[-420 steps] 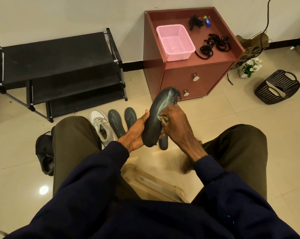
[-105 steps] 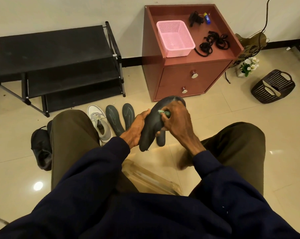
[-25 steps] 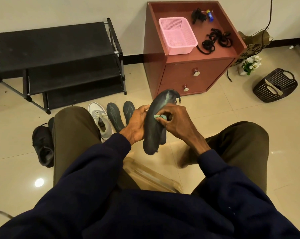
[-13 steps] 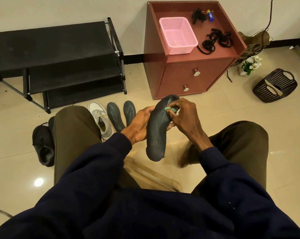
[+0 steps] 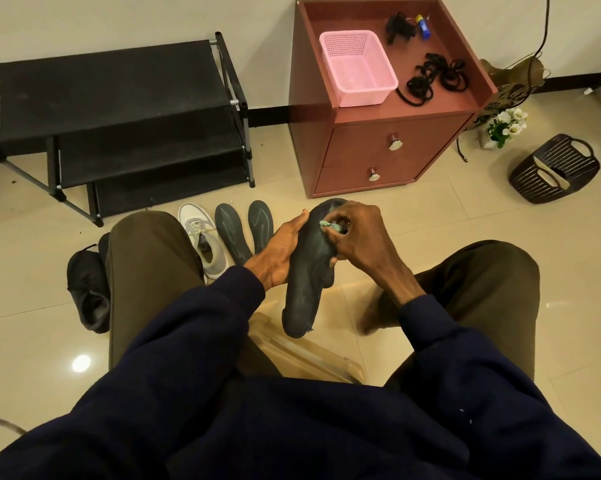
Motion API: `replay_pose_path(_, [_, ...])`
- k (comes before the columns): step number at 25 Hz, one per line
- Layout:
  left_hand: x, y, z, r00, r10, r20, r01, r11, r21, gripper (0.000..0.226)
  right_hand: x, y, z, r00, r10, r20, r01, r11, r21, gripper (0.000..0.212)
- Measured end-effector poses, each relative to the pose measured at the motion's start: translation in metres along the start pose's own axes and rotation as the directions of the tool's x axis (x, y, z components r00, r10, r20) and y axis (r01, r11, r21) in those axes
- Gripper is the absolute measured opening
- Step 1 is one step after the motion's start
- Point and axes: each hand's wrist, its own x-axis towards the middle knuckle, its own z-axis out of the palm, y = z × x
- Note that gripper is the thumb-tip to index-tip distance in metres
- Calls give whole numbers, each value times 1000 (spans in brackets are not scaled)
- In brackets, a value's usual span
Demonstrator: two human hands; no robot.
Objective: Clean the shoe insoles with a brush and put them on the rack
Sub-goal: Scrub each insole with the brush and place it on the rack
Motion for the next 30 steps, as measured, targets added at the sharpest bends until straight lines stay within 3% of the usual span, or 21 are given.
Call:
replay_pose_path(3, [0, 0, -4, 998, 6, -60, -1, 998, 68, 50, -8, -21, 7, 956, -41, 289, 14, 995, 94, 11])
replay_pose_path(4, [2, 0, -6, 998, 3, -68, 1, 998, 64, 51, -8, -22, 8, 947, -56, 317, 30, 996, 85, 11])
replay_pose_path(6, [3, -1, -5, 999, -3, -48, 4, 1000, 19, 51, -3, -17, 5, 981, -39, 188, 53, 996, -67, 9])
replay_pose_path(8, [3, -1, -2, 1000, -11, 10, 11, 1000, -18, 53, 4, -2, -3, 1000, 30, 7, -27, 959, -281, 7])
replay_pose_path(10, [3, -2, 0, 998, -21, 59, 22, 1000, -21, 56, 6, 10, -7, 993, 80, -86, -105, 932, -347, 11])
replay_pose_path(12, [2, -2, 1, 999, -28, 41, 27, 1000, 5, 55, 3, 9, -4, 996, 59, -65, -72, 972, -225, 12])
replay_pose_path(14, [4, -2, -2, 999, -18, -29, 19, 999, 45, 54, -6, -8, 3, 993, 6, 115, -5, 1000, -11, 11])
replay_pose_path(16, [4, -2, -5, 996, 2, -94, 6, 996, 86, 53, -10, -20, 8, 960, -40, 276, 21, 997, 72, 9])
replay_pose_path(17, [4, -2, -5, 994, 13, -107, -3, 996, 88, 54, -9, -19, 8, 962, -42, 271, 28, 998, 56, 7])
replay_pose_path(22, [7, -3, -4, 996, 13, -84, -9, 999, 43, 53, 3, 2, -1, 997, 68, -25, -72, 975, -212, 11])
replay_pose_path(24, [8, -4, -5, 995, 9, -94, -4, 999, 53, 54, -2, -7, 2, 998, 27, 54, -18, 988, -153, 8])
replay_pose_path(27, [6, -3, -5, 992, 15, -128, -2, 995, 102, 54, -8, -20, 6, 958, 14, 285, -22, 999, 25, 3])
replay_pose_path(30, [7, -3, -4, 993, 27, -113, -19, 997, 78, 51, -1, -6, 6, 988, 76, 133, -69, 996, -53, 2])
